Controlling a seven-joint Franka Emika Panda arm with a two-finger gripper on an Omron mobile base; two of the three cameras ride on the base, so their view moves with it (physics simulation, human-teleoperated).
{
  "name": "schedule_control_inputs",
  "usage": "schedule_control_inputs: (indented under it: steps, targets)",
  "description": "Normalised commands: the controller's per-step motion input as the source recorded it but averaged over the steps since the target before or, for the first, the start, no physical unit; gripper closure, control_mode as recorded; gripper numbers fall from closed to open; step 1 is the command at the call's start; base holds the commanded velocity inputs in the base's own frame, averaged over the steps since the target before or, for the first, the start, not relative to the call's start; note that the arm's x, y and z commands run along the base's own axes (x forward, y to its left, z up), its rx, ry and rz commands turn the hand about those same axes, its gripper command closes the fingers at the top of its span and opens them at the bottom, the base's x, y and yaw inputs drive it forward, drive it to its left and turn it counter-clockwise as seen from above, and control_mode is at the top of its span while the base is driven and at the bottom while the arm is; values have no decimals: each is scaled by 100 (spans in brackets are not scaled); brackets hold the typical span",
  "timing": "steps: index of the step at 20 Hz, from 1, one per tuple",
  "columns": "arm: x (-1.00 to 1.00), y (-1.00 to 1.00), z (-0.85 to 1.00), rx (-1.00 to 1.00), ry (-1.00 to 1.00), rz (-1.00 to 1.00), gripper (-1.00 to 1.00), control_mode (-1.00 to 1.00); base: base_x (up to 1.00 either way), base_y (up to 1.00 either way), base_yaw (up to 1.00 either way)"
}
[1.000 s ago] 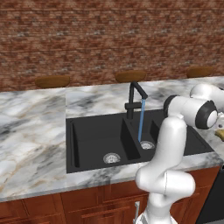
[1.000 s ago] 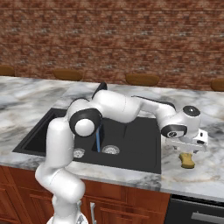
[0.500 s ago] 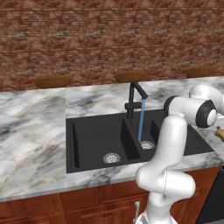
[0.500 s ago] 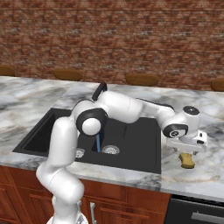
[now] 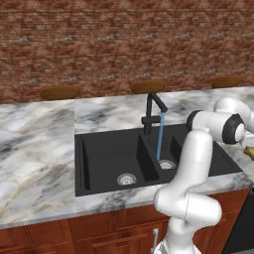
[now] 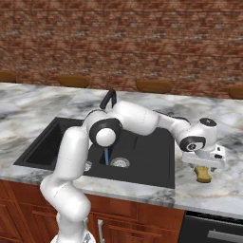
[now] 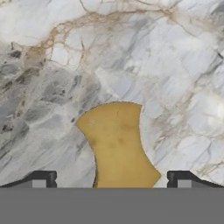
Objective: Soak the sponge with water for a few seconds and then drop it inside the sink.
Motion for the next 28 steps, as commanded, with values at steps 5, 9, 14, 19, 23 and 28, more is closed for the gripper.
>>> schedule_control_inputs:
  steps: [5, 9, 14, 19, 23, 28]
  targets:
    - [5, -18, -17, 4, 2, 0, -100, -100, 0, 0, 0]
    - [2, -11, -15, 6, 1, 0, -100, -100, 0, 0, 0]
    - [0, 0, -17, 6, 1, 0, -100, -100, 0, 0, 0]
    - [0, 0, -23, 2, 1, 0, -100, -100, 0, 0, 0]
    - [4, 0, -27, 0, 0, 0, -100, -100, 0, 0, 0]
    - [6, 0, -30, 0, 0, 0, -100, -100, 0, 0, 0]
